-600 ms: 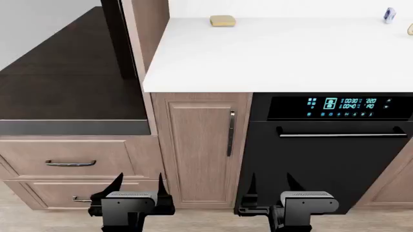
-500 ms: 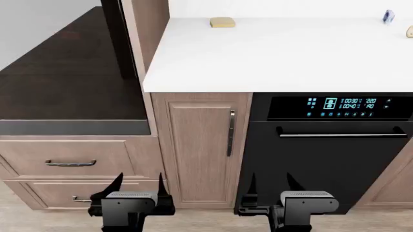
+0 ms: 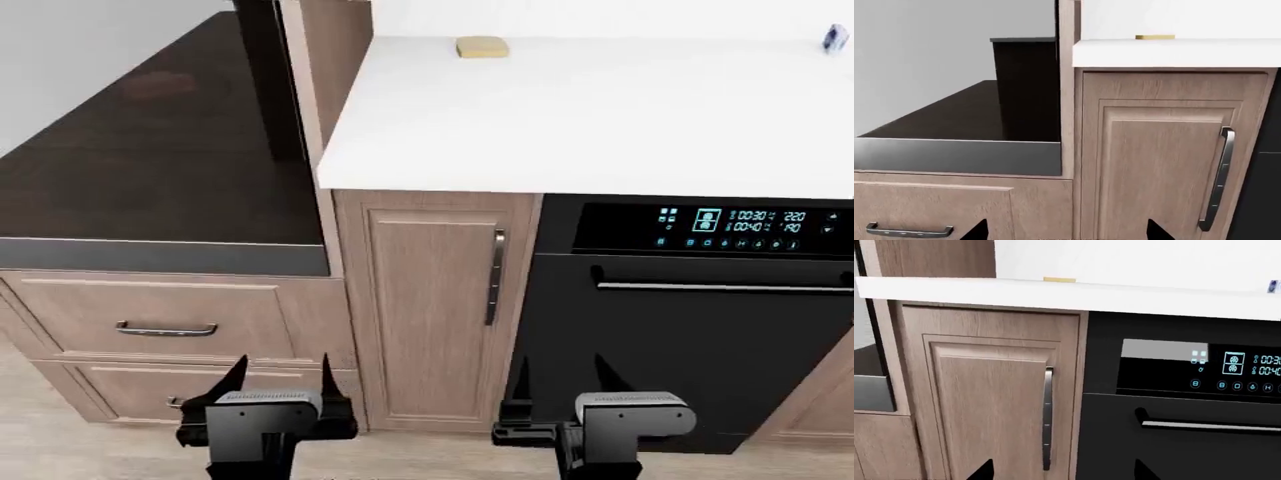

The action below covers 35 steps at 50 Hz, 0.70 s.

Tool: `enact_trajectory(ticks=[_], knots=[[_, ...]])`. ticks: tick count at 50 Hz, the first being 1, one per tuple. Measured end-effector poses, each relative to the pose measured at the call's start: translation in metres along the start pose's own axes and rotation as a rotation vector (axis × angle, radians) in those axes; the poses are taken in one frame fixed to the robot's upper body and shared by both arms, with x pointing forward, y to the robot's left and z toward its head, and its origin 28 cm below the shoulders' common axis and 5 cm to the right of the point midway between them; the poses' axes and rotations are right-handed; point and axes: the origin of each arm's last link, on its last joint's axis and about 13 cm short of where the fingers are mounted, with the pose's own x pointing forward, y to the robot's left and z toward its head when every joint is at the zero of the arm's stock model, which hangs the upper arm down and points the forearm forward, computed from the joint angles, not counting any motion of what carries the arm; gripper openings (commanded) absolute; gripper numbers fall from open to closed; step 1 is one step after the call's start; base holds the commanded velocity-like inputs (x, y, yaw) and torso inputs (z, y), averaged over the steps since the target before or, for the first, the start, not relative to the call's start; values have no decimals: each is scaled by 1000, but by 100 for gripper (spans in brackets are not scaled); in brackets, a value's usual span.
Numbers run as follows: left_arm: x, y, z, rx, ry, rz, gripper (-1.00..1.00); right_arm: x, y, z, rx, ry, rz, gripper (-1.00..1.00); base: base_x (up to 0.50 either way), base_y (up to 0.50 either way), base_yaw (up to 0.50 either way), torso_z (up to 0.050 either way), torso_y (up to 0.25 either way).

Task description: Open the oven door

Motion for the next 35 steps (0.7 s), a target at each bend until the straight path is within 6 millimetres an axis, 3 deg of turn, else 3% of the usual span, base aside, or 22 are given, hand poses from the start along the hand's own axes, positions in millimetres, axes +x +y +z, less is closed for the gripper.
enact_trajectory(ticks=[35], knots=[[1,1,1,-6,8,6,100,0,1,-1,-43,-11,14,100,0,0,500,0,0]])
